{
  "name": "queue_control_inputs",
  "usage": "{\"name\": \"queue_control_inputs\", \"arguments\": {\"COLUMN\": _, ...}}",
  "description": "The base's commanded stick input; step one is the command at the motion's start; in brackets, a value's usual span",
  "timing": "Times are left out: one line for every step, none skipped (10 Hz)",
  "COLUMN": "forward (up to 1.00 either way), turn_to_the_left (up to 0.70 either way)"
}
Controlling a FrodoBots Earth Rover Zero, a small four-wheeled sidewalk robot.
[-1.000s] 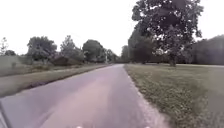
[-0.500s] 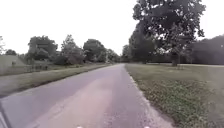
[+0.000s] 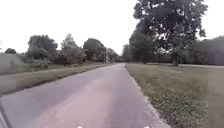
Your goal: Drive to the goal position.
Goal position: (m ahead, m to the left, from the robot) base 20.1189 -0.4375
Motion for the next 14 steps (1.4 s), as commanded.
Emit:
{"name": "queue_control_inputs", "arguments": {"forward": 0.7, "turn_to_the_left": 0.0}}
{"name": "queue_control_inputs", "arguments": {"forward": 0.7, "turn_to_the_left": 0.0}}
{"name": "queue_control_inputs", "arguments": {"forward": 0.7, "turn_to_the_left": 0.0}}
{"name": "queue_control_inputs", "arguments": {"forward": 0.7, "turn_to_the_left": 0.0}}
{"name": "queue_control_inputs", "arguments": {"forward": 0.7, "turn_to_the_left": 0.0}}
{"name": "queue_control_inputs", "arguments": {"forward": 0.7, "turn_to_the_left": 0.0}}
{"name": "queue_control_inputs", "arguments": {"forward": 0.7, "turn_to_the_left": 0.0}}
{"name": "queue_control_inputs", "arguments": {"forward": 0.7, "turn_to_the_left": 0.0}}
{"name": "queue_control_inputs", "arguments": {"forward": 0.7, "turn_to_the_left": 0.0}}
{"name": "queue_control_inputs", "arguments": {"forward": 0.7, "turn_to_the_left": 0.0}}
{"name": "queue_control_inputs", "arguments": {"forward": 0.7, "turn_to_the_left": 0.0}}
{"name": "queue_control_inputs", "arguments": {"forward": 0.7, "turn_to_the_left": 0.0}}
{"name": "queue_control_inputs", "arguments": {"forward": 0.7, "turn_to_the_left": 0.0}}
{"name": "queue_control_inputs", "arguments": {"forward": 0.7, "turn_to_the_left": 0.0}}
